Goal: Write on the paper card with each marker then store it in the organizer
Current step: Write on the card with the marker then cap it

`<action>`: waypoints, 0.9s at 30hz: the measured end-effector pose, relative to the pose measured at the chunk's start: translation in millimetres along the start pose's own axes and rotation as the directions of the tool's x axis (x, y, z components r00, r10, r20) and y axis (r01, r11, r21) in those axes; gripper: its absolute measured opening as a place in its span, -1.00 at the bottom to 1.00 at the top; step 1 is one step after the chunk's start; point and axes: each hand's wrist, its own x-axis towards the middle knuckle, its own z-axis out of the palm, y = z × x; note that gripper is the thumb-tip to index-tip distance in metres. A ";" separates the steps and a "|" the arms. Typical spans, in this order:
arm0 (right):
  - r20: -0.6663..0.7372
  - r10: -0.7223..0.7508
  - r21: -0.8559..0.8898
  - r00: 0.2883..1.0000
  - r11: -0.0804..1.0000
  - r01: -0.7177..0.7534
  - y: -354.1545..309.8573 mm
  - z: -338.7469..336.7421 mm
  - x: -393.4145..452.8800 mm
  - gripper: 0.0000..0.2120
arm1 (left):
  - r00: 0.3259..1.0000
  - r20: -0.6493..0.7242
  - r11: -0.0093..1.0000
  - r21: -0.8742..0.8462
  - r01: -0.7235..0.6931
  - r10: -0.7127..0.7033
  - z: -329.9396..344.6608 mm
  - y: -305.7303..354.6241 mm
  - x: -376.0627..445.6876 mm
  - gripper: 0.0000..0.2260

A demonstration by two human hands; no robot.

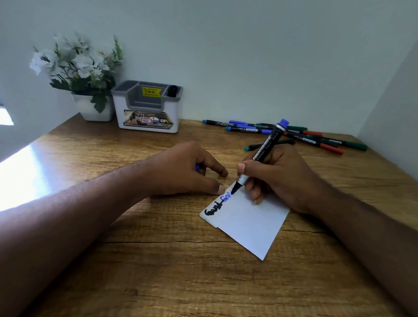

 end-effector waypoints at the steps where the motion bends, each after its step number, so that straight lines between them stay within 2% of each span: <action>1: -0.001 0.006 -0.007 1.000 1.000 -0.006 -0.2 0.3 0.0 -0.81 | 1.000 0.001 1.000 0.005 0.001 -0.001 -0.1 0.1 0.1 -0.69; 11: -0.050 0.014 0.002 0.999 1.000 -0.014 -0.7 1.0 -0.3 -0.83 | 1.000 0.009 1.000 0.000 0.004 -0.004 -0.3 0.4 0.1 -0.67; 16: 0.093 -0.080 -0.115 0.992 0.989 0.090 -4.1 5.9 -6.2 -0.87 | 1.000 0.008 1.000 0.018 -0.010 0.010 0.2 -1.1 1.3 -0.65; 21: -0.148 -0.050 -0.063 0.988 0.997 0.041 0.7 4.2 -2.9 -0.83 | 1.000 0.006 1.000 0.020 -0.004 0.004 -0.8 0.6 0.0 -0.66; 27: -0.063 -0.086 -0.095 0.994 0.992 0.080 1.0 5.0 -4.2 -0.87 | 1.000 -0.001 1.000 0.011 -0.002 0.002 -0.6 2.0 -0.5 -0.66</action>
